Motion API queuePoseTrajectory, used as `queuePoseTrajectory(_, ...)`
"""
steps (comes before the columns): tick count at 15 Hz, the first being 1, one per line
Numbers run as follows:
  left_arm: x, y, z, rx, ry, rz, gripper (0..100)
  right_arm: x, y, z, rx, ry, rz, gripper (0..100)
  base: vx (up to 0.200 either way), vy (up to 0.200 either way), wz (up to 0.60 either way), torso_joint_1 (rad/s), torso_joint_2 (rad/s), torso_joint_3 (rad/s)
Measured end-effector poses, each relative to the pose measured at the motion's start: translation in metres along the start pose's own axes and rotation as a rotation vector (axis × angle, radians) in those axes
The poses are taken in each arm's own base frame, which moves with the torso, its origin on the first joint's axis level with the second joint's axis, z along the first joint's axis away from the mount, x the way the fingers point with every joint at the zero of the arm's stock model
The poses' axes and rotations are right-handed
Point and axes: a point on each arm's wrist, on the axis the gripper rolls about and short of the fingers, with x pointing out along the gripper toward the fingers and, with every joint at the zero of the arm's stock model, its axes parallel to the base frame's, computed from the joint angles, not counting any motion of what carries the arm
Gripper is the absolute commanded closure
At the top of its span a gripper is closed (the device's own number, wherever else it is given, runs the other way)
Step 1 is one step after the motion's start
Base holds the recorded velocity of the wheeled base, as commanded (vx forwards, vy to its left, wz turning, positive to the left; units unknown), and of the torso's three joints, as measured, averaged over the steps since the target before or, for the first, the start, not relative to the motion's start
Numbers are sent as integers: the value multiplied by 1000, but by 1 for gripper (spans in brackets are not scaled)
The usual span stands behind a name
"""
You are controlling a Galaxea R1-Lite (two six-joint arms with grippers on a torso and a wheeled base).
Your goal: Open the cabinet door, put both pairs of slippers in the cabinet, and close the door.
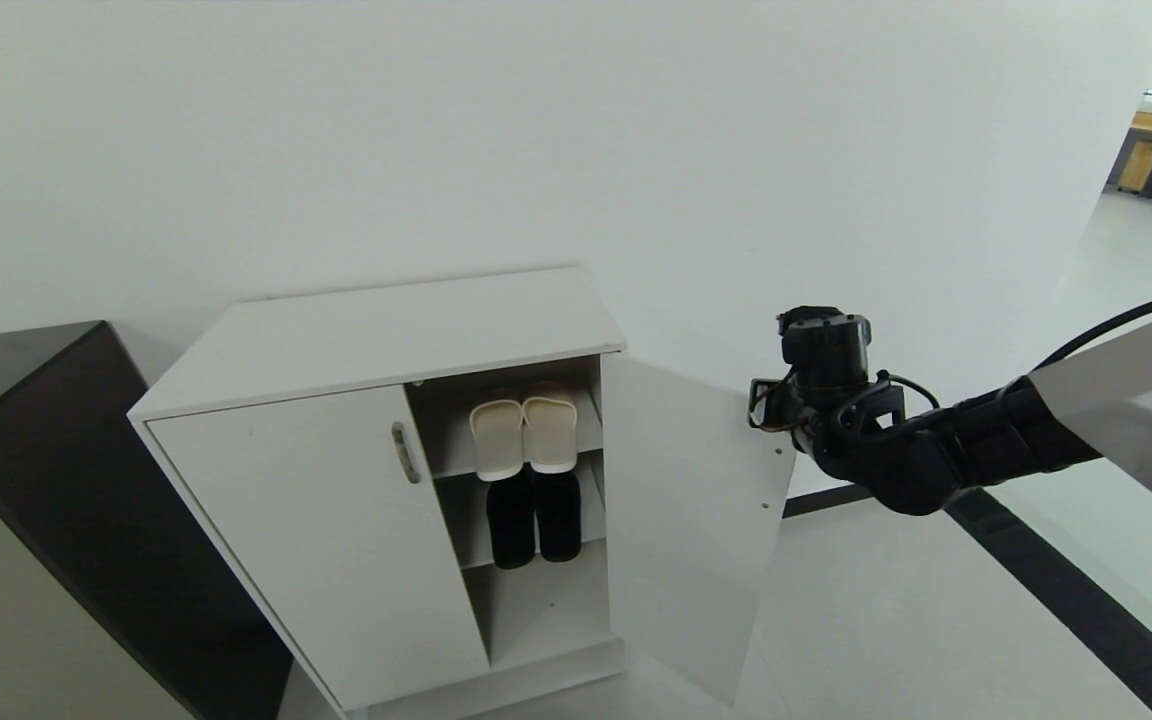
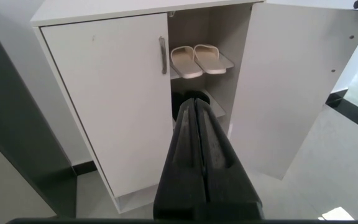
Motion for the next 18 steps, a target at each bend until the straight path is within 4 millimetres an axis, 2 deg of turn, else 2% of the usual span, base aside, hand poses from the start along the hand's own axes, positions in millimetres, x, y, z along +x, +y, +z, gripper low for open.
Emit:
queuePoseTrajectory(3, 0, 0, 0, 0, 0, 0, 100, -7, 2, -3, -9, 10, 9, 100, 0, 0, 0, 0, 0, 0)
queuePoseTrajectory(7, 0, 0, 0, 0, 0, 0, 100, -32, 9, -9, -39, 34, 46, 100, 0, 0, 0, 0, 0, 0)
queuePoseTrajectory(14, 0, 0, 0, 0, 0, 0, 100, -118, 56, -17, -97, 31, 239, 100, 0, 0, 0, 0, 0, 0)
queuePoseTrajectory(18, 0, 0, 0, 0, 0, 0, 100, -147, 58, -14, -109, 26, 314, 100, 0, 0, 0, 0, 0, 0)
